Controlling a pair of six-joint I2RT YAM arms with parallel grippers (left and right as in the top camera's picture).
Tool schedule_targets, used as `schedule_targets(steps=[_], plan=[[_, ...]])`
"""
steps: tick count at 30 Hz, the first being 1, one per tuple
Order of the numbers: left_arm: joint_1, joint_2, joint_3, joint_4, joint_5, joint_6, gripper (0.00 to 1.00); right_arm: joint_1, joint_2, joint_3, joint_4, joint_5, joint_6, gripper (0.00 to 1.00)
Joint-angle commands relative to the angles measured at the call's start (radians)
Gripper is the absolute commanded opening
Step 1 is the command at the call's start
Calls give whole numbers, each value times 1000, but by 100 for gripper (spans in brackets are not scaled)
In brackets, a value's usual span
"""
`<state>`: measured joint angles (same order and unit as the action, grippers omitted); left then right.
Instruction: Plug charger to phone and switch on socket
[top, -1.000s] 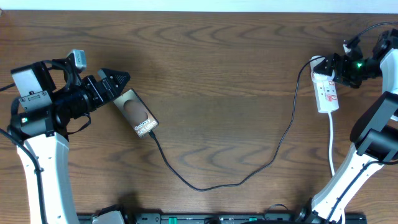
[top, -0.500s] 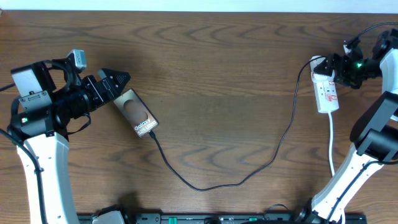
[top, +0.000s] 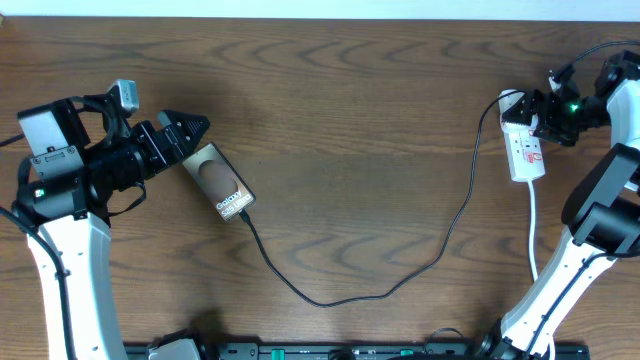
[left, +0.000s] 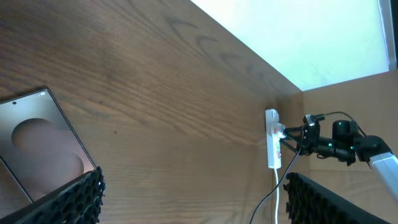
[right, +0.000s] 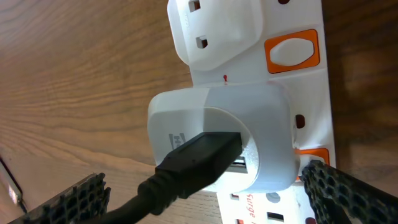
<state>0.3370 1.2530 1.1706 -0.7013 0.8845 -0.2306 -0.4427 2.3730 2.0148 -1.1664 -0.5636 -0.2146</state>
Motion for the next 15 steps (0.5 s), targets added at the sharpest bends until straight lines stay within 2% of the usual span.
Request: schedule_targets(steps=[1, 15], plan=[[3, -5, 14, -6, -6, 21, 90, 72, 57, -6, -3, -101, 8, 99], [3, -5, 14, -13, -6, 21, 91, 83, 57, -6, -10, -100, -2, 99]])
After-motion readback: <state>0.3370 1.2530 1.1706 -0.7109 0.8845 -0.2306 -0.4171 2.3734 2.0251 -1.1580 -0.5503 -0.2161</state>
